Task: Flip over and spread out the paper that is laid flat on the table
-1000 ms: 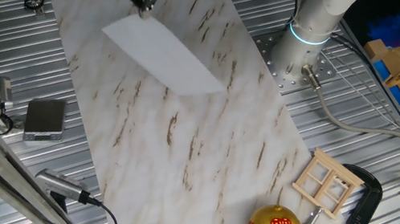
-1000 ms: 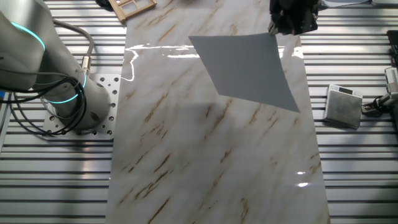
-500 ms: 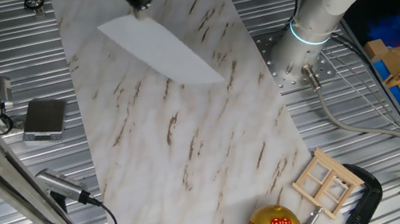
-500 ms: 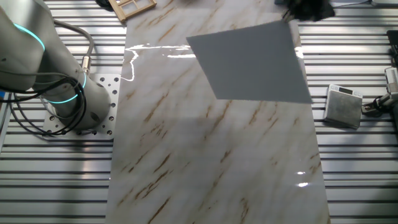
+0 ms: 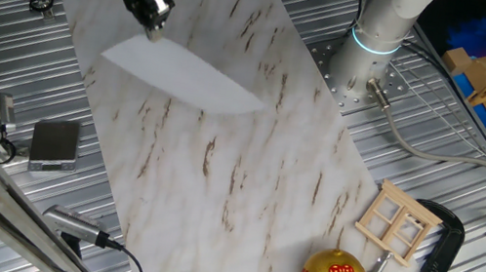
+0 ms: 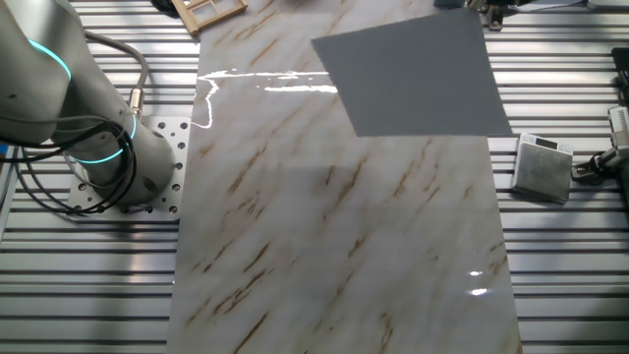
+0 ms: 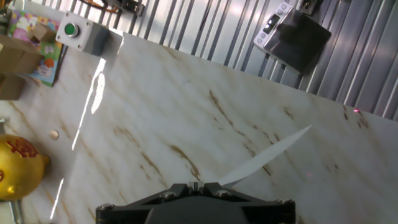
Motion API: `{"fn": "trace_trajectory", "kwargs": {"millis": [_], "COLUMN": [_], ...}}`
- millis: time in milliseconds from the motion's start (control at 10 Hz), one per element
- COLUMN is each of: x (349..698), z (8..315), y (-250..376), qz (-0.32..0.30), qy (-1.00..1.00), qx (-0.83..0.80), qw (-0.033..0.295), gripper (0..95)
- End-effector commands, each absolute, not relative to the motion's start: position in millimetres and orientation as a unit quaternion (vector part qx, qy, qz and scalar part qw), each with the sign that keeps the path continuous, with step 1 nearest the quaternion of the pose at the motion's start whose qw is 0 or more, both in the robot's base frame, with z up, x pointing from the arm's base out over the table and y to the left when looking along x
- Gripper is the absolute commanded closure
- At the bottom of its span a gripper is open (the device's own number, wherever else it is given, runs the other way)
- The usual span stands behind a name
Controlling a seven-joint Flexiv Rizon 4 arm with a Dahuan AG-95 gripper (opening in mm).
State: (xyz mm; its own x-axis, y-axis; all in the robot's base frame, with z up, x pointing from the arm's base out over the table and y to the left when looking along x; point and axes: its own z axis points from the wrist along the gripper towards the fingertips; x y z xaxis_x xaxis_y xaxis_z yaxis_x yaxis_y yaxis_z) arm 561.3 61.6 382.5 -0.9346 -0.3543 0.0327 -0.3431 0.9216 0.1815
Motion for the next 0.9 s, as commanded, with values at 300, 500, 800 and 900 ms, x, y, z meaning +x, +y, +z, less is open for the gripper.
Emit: {"fn": "trace_trajectory", "kwargs": {"millis": [300,500,800,900], "x": [570.6,575.7,580.6,581.5], "z": [383.0,382.8,378.8,377.2], "y": [76.1,86.1,99.4,102.5], "qz": [-0.090,-0.091,-0.091,-0.091], "qy": [-0.981,-0.982,-0.982,-0.982], "qx": [0.168,0.165,0.161,0.162], "qw": [0.032,0.031,0.027,0.026], "gripper": [95.0,95.0,95.0,95.0]}}
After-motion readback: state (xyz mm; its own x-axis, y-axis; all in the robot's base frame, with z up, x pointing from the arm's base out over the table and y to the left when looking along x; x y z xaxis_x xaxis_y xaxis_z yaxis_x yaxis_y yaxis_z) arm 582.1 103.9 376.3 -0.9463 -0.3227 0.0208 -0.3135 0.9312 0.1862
